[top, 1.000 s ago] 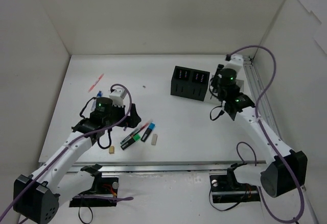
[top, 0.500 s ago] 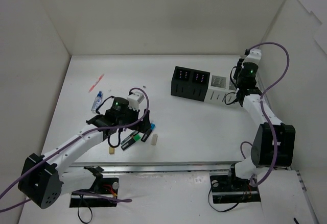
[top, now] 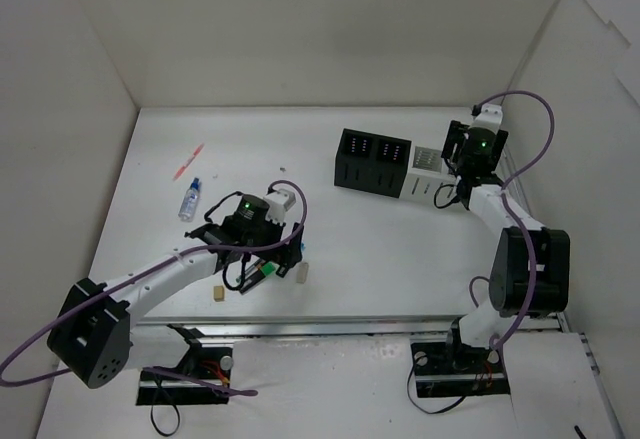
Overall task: Sort the stationery into containers
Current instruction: Place the pen in the storage box, then pick up the pen from the center of the board.
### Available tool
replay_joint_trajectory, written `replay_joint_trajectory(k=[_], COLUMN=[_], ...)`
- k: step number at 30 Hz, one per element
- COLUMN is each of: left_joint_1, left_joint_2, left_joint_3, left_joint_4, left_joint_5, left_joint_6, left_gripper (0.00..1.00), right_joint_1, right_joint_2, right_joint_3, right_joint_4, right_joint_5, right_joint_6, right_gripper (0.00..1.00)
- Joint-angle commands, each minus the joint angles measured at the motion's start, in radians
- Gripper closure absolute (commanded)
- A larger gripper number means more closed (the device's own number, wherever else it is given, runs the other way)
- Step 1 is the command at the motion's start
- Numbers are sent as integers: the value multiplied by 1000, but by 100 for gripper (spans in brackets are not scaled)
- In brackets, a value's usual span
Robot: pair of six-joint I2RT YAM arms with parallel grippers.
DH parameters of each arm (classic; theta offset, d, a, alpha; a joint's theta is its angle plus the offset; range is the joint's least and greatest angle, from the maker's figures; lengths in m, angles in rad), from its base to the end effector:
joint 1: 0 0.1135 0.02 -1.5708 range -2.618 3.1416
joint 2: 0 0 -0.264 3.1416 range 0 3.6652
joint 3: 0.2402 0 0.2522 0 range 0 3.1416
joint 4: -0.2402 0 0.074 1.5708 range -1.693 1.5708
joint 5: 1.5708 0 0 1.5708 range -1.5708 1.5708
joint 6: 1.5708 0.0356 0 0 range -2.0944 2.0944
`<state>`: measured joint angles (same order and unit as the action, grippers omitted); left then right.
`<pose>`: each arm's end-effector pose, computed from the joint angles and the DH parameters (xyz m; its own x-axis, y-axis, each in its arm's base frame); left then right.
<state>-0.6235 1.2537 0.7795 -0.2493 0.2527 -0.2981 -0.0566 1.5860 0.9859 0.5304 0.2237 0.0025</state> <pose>0.2094 -0.1616 0.2341 -0.7245 0.1708 -0.6678 0.5280 0.7603 -0.3783 0.3675 -0.0287 0.2811 -0.0688 0.0063 -0.9976 0.2763 0.9610 -0.0130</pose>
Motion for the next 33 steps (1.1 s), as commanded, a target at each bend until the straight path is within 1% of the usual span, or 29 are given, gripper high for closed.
replay_joint_trajectory(k=[1,2,3,4,5,8,9,11,12,14,15,16,17,19,20,22,23,27,31,33], left_joint_1=[-24,-24,-34,-44,-44,-53,-65,-77,-78,-87,-87,-87,-87,-87,-87,-87,-87,-87,-87,-87], left_joint_2=[18,27,45,55,65,98,116,140,147,171,177,182,194,208,223,236,248,254,240,242], left_joint_3=[56,55,53,52,52,52,53,59,64,66,66,67,66,72,76,83,89,87,84,84], left_joint_4=[33,33,39,42,53,70,73,74,73,73,73,76,77,76,73,67,64,65,56,45], left_joint_5=[-13,-15,-18,-20,-20,-18,-20,-24,-39,-59,-64,-72,-76,-85,-90,-105,-112,-127,-171,-194], left_joint_6=[16,17,17,16,16,17,17,30,33,34,33,33,33,33,33,34,31,5,-19,-21], left_gripper=[1,1,0,1,1,1,3,5,9,13,20,21,26,29,35,40,45,47,47,50], right_joint_1=[9,14,17,18,27,53,46,119,130,149,155,159,170,185,198,215,219,239,264,273], right_joint_2=[-121,-136,-150,-179,-191,-239,-266,-296,-326,-359,-389,-403,-417,-461,-477,-515,-526,-552,-538,-531], right_joint_3=[-15,-9,-4,2,16,25,20,-7,-16,-36,-42,-49,-61,-70,-84,-99,-102,-105,-92,-84], right_joint_4=[77,44,22,4,-35,-105,-110,-110,-112,-135,-139,-153,-161,-185,-188,-196,-201,-211,-222,-233], right_joint_5=[32,31,32,31,35,25,25,25,23,17,14,-3,-4,-10,-11,-9,-9,-14,-20,-14], right_joint_6=[42,42,45,47,51,88,96,103,120,134,146,149,154,156,152,149,149,137,125,116], right_gripper=[22,13,7,3,2,2,2,2,2,2,2,2,2,2,2,2,2,2,2,2])
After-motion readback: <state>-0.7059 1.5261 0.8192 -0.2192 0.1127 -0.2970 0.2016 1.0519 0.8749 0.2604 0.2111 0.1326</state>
